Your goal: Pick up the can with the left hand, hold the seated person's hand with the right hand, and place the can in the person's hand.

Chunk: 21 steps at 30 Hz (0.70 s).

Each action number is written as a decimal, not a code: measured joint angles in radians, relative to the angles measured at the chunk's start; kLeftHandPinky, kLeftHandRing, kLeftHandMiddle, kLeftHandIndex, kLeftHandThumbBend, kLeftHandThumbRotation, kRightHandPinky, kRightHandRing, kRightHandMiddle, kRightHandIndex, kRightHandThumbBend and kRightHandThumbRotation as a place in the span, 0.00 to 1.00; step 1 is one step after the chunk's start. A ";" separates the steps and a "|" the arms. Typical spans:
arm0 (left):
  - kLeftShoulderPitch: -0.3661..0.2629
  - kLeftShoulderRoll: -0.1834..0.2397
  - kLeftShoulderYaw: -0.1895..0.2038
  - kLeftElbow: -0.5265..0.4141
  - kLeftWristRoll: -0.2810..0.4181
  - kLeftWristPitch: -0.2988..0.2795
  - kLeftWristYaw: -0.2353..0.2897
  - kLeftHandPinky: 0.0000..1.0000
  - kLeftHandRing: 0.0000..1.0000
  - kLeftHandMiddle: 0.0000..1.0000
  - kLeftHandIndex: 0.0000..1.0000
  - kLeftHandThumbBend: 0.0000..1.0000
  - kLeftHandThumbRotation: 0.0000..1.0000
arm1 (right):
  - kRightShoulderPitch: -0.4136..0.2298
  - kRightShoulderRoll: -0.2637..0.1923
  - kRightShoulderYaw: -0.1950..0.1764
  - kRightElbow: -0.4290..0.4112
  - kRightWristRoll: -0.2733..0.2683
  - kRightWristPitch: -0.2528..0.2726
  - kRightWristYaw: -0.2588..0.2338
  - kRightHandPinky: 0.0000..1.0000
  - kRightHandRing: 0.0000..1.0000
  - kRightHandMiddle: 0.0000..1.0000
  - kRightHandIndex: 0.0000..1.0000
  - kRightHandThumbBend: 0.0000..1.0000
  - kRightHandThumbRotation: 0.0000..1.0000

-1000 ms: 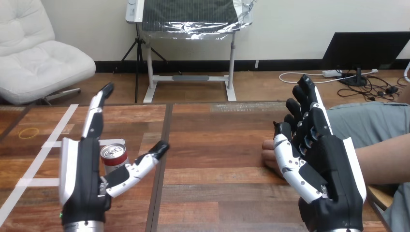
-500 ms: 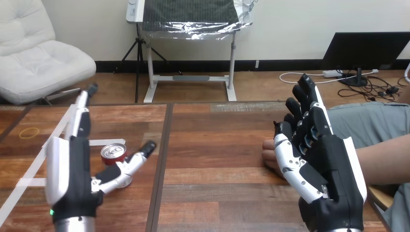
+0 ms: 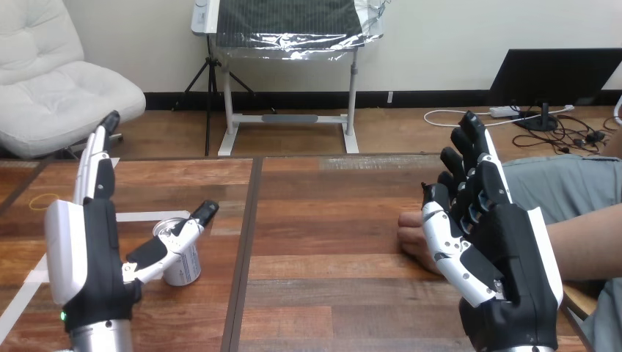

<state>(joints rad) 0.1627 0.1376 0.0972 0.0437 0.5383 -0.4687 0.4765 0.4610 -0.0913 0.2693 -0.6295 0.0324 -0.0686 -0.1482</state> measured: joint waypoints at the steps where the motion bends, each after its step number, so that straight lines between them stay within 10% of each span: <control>1: -0.002 0.003 0.000 0.002 0.001 0.000 0.003 0.88 0.94 0.95 0.93 0.86 0.30 | 0.000 0.000 -0.001 0.000 0.000 0.000 0.000 1.00 1.00 1.00 1.00 0.00 0.00; 21: -0.069 0.027 -0.006 0.136 -0.020 0.007 -0.007 0.87 0.92 0.94 0.93 0.88 0.40 | 0.000 0.001 -0.010 0.000 -0.015 0.000 0.000 1.00 1.00 1.00 1.00 0.00 0.00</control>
<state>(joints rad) 0.0936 0.1645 0.0917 0.1798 0.5178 -0.4618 0.4694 0.4608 -0.0904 0.2593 -0.6294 0.0171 -0.0685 -0.1478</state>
